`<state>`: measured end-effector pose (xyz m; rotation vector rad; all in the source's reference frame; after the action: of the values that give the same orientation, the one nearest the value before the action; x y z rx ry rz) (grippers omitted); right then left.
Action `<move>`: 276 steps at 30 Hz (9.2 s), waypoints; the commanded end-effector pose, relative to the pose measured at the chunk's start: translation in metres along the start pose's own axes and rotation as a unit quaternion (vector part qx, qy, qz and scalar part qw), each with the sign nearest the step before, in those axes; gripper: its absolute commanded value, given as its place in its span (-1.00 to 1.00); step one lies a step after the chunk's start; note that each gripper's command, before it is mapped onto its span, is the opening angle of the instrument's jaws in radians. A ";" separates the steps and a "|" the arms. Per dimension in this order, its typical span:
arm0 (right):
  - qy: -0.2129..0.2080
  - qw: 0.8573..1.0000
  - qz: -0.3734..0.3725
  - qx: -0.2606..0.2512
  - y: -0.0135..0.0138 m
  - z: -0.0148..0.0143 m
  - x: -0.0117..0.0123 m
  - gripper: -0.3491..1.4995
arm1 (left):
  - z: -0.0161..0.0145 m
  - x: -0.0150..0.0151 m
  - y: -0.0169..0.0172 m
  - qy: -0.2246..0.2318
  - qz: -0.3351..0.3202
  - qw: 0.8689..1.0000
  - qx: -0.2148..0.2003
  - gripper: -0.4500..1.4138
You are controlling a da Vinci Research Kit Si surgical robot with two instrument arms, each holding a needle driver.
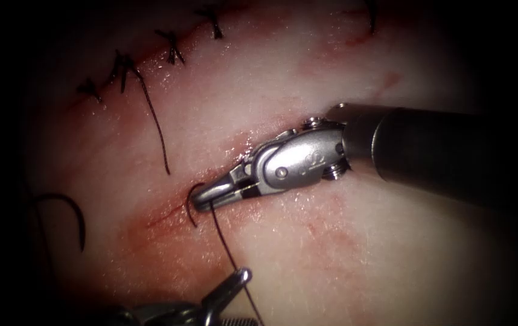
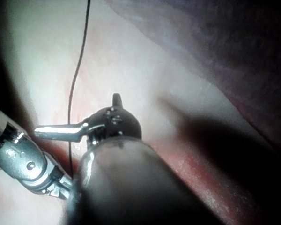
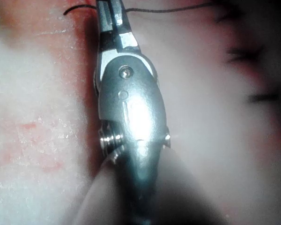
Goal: Wound Closure
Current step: Grab the suture with the left gripper and hand off more suture to the left, then wrap suture twice counter-clockwise around right needle holder, then grab tail and pull through knot downward with right tool while pulling up with left holder
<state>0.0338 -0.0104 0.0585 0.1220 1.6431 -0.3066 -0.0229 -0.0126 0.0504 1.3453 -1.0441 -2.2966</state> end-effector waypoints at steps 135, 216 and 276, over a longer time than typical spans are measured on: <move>0.041 0.972 0.220 -0.073 0.0017 0.0066 -0.0047 0.62 | -0.0036 -0.0102 -0.0030 -0.026 0.074 0.991 -0.111 -1.00; 0.224 0.867 0.406 -0.184 0.0007 0.0029 -0.0036 0.26 | -0.0044 -0.0173 0.0039 -0.111 0.022 0.991 -0.075 -1.00; 0.012 0.834 0.363 -0.416 0.0020 0.0007 -0.0033 0.22 | -0.0027 -0.0151 0.0056 -0.173 0.029 0.984 0.002 -1.00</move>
<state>0.0345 -0.0087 0.0611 0.0713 1.4938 1.0040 -0.0130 -0.0096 0.0627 0.9215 -1.1649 -2.5427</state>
